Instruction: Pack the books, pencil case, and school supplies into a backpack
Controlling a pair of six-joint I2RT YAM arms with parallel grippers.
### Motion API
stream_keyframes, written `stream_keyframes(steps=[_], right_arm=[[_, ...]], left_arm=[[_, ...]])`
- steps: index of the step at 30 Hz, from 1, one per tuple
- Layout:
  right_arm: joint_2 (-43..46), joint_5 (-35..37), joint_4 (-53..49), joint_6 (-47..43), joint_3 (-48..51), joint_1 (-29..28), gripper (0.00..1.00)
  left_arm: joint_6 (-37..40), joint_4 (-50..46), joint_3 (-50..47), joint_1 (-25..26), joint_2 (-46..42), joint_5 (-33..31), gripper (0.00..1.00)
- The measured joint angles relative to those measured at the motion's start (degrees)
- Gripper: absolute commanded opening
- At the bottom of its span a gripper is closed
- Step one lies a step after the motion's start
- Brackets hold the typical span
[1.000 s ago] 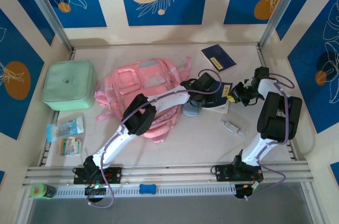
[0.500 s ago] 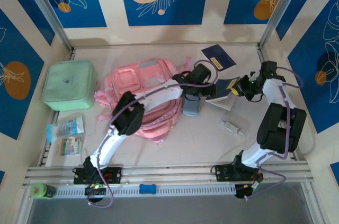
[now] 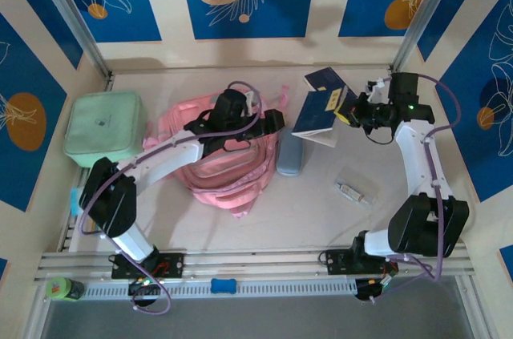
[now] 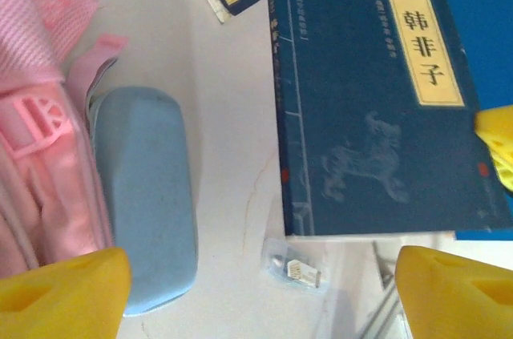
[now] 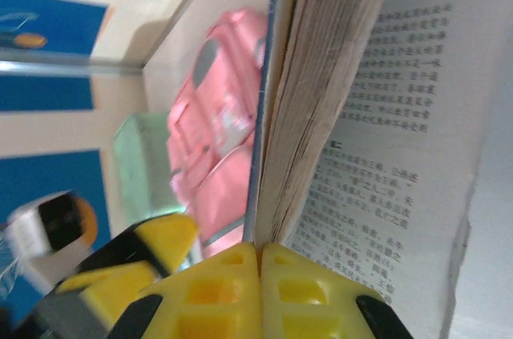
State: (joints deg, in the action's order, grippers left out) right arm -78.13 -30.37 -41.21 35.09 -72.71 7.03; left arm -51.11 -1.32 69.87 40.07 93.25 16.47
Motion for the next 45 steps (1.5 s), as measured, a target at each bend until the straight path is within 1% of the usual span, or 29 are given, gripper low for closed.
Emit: stream_keyframes(steps=[5, 9, 12, 13, 18, 24, 28, 30, 31, 32, 33, 34, 35, 37, 38, 39, 41, 43, 45], right_arm=[[1.4, -4.6, 3.3, 2.0, 0.7, -6.2, 0.00], [1.9, -7.9, 8.2, 4.6, 2.7, -10.1, 0.00], [2.0, -9.1, 12.0, 6.6, 4.6, -12.8, 0.00], [2.0, -9.3, 13.2, 7.2, 5.3, -13.4, 0.00], [2.0, -10.6, 17.6, 9.1, 8.6, -13.6, 0.00], [2.0, -11.8, 19.6, 8.8, 10.3, -13.7, 0.00], [1.9, -12.8, 20.8, 7.6, 10.4, -14.3, 0.00], [1.8, -12.8, 20.5, 6.6, 10.4, -14.3, 0.00], [1.8, -13.1, 20.6, 6.3, 10.5, -14.3, 0.02], [1.7, -13.4, 20.6, 6.1, 10.5, -14.2, 0.11], [1.7, -13.6, 20.6, 5.8, 10.5, -14.2, 0.19], [1.7, -13.8, 20.6, 5.5, 10.5, -14.2, 0.30], [1.7, -13.8, 20.3, 4.9, 10.5, -14.2, 0.44], [1.7, -14.3, 20.4, 4.9, 10.9, -14.0, 0.68], [1.7, -15.0, 21.1, 5.2, 11.6, -13.9, 0.77], [1.7, -15.6, 21.4, 5.3, 12.0, -13.9, 0.82], [1.4, -16.6, 20.9, 4.9, 12.5, -14.3, 0.87], [0.8, -17.6, 20.7, 4.3, 12.3, -15.2, 0.89], [-0.1, -19.4, 22.2, 5.4, 12.5, -15.8, 0.87]], left_arm=[[-5.2, 10.2, -8.7, -2.1, -1.6, 4.0, 0.89], [-9.5, 19.2, -12.8, -3.0, -2.1, 6.4, 0.89], [-12.0, 24.2, -13.7, -3.2, -2.1, 7.5, 0.86], [-12.8, 26.0, -13.9, -3.2, -2.4, 7.6, 0.83], [-14.5, 29.0, -14.4, -3.8, -5.4, 7.5, 0.69], [-14.0, 29.8, -14.4, -4.1, -8.2, 7.5, 0.44], [-14.1, 29.6, -14.4, -4.1, -8.2, 7.4, 0.21], [-14.1, 29.6, -14.4, -4.1, -8.2, 7.1, 0.12], [-14.1, 29.5, -14.4, -4.1, -8.2, 7.1, 0.07], [-14.3, 29.4, -14.4, -4.1, -8.2, 7.1, 0.03], [-14.2, 29.3, -14.4, -4.1, -8.2, 7.1, 0.01], [-13.9, 29.2, -14.4, -4.1, -8.2, 7.1, 0.00], [-14.0, 29.2, -14.4, -4.1, -8.2, 7.1, 0.00], [-14.1, 29.3, -14.3, -4.1, -8.2, 7.1, 0.00], [-14.4, 29.4, -14.3, -4.0, -8.2, 7.1, 0.00], [-14.7, 29.5, -14.3, -4.0, -8.2, 7.1, 0.00], [-15.6, 30.4, -14.3, -3.9, -8.2, 7.1, 0.00], [-16.2, 31.5, -14.3, -3.7, -8.1, 7.1, 0.00], [-16.5, 32.2, -14.3, -3.5, -8.1, 7.1, 0.00]])
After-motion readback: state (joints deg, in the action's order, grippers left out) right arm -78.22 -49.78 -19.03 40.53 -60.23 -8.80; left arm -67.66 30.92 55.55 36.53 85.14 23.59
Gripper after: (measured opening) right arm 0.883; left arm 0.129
